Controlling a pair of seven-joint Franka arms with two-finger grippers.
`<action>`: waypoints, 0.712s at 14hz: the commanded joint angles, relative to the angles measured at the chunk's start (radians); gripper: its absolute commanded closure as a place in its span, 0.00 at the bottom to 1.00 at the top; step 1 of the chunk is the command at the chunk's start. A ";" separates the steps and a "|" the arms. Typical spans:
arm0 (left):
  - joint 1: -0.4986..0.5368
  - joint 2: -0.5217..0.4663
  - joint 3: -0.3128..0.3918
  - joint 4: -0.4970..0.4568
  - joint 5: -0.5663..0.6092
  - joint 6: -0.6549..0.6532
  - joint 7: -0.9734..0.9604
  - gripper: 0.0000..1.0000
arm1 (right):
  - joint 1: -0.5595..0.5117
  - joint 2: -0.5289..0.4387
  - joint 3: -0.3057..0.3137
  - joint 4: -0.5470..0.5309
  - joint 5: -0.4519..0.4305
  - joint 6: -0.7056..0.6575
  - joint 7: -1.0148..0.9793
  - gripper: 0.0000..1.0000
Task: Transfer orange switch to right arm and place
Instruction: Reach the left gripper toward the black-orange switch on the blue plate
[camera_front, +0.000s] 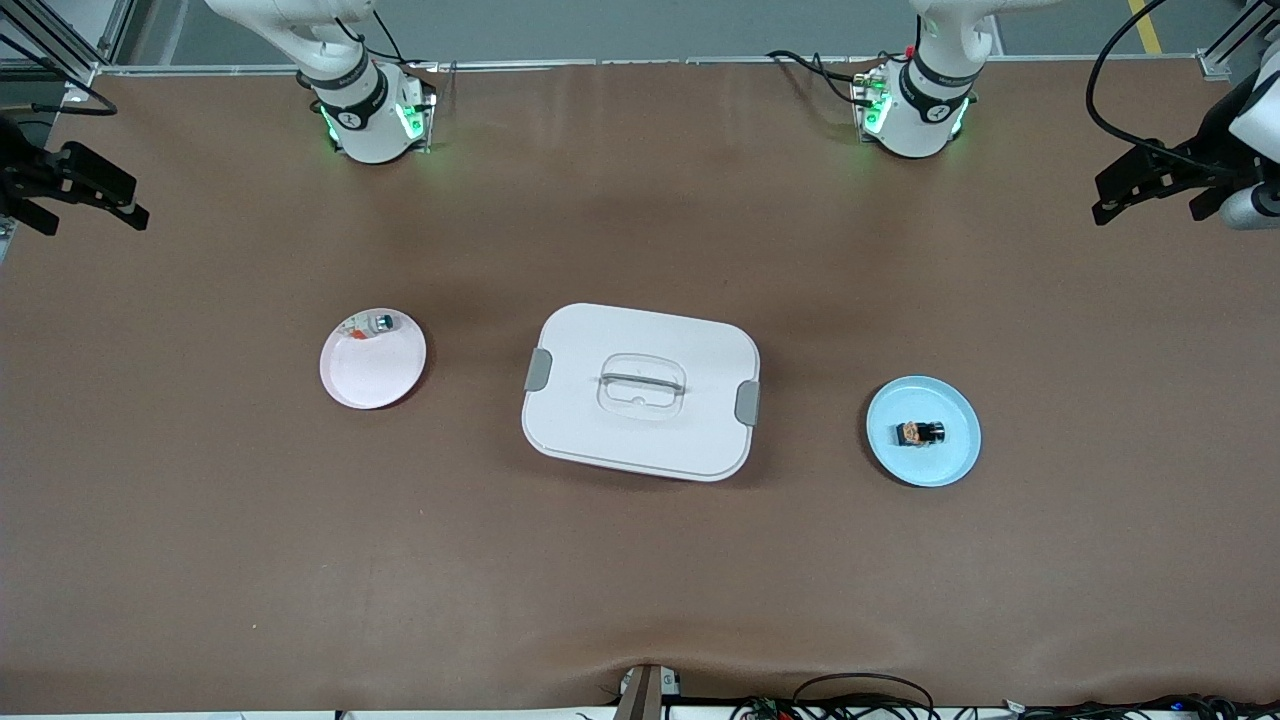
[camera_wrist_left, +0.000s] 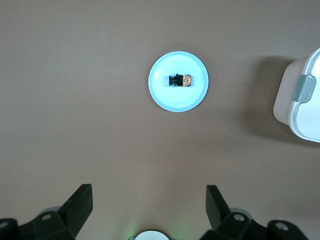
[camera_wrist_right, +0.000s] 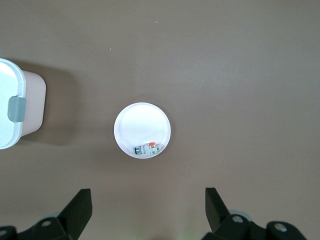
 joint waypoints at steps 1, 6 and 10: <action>0.004 0.006 -0.006 0.016 0.019 -0.006 -0.016 0.00 | -0.022 -0.016 0.010 -0.007 0.004 0.001 -0.017 0.00; 0.000 0.041 -0.006 0.021 0.078 -0.006 -0.002 0.00 | -0.031 -0.016 0.012 -0.008 0.005 0.002 -0.017 0.00; -0.003 0.121 -0.007 0.016 0.088 0.058 -0.001 0.00 | -0.029 -0.018 0.016 -0.008 0.002 0.021 -0.017 0.00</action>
